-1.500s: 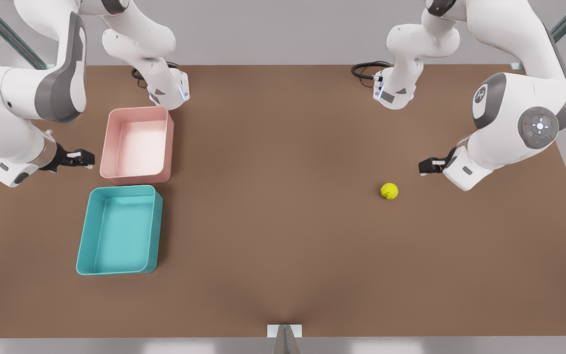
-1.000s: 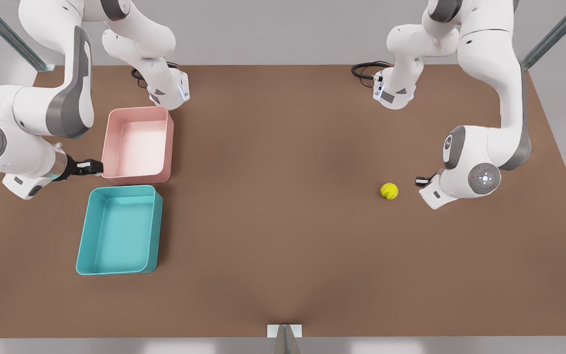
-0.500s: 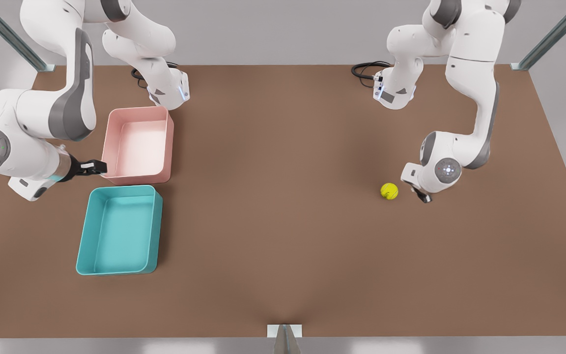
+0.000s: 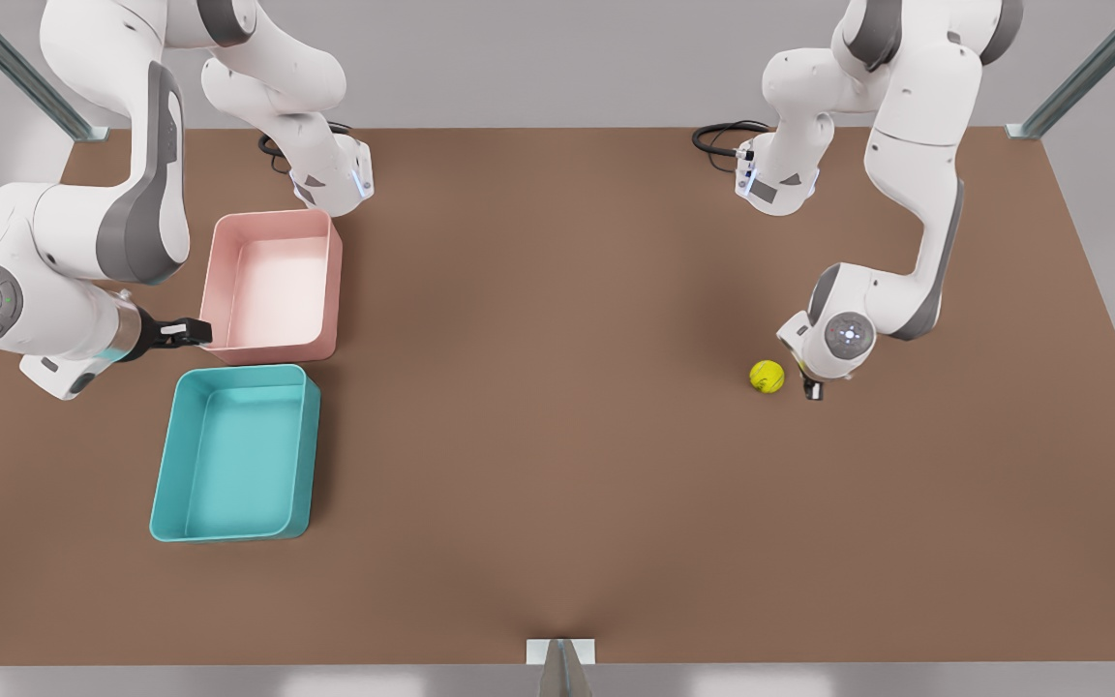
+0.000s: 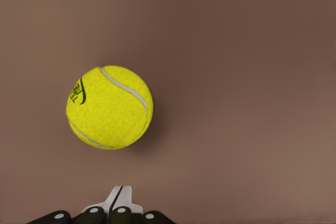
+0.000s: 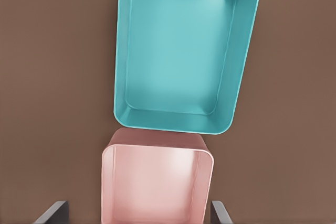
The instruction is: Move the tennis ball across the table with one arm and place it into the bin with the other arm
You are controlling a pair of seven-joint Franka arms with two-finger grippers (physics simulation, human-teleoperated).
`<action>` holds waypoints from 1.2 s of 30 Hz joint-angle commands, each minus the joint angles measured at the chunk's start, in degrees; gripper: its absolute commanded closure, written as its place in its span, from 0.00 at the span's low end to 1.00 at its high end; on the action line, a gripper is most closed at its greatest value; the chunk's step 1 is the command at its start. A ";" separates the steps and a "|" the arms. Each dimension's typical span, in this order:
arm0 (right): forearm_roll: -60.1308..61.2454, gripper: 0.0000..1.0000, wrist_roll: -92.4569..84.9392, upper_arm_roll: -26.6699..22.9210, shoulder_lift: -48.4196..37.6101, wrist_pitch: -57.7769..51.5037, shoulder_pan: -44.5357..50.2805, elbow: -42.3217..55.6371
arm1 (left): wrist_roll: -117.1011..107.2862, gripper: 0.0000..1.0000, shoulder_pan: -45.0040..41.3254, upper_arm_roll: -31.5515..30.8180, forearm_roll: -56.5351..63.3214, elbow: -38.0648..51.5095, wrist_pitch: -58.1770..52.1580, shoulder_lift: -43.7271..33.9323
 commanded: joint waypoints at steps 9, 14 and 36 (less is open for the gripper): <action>0.42 0.00 0.02 0.01 0.28 -0.09 0.01 0.02 | -2.03 0.79 -4.14 0.00 0.16 0.01 3.30 2.95; 0.42 0.00 0.02 -0.08 0.28 -0.09 -0.08 0.02 | -39.80 0.79 -12.75 -4.91 -8.53 3.35 13.85 5.85; 7.81 0.00 36.22 0.09 14.52 17.57 19.51 1.43 | -103.37 0.00 -3.44 0.97 -19.09 59.78 -62.44 -2.59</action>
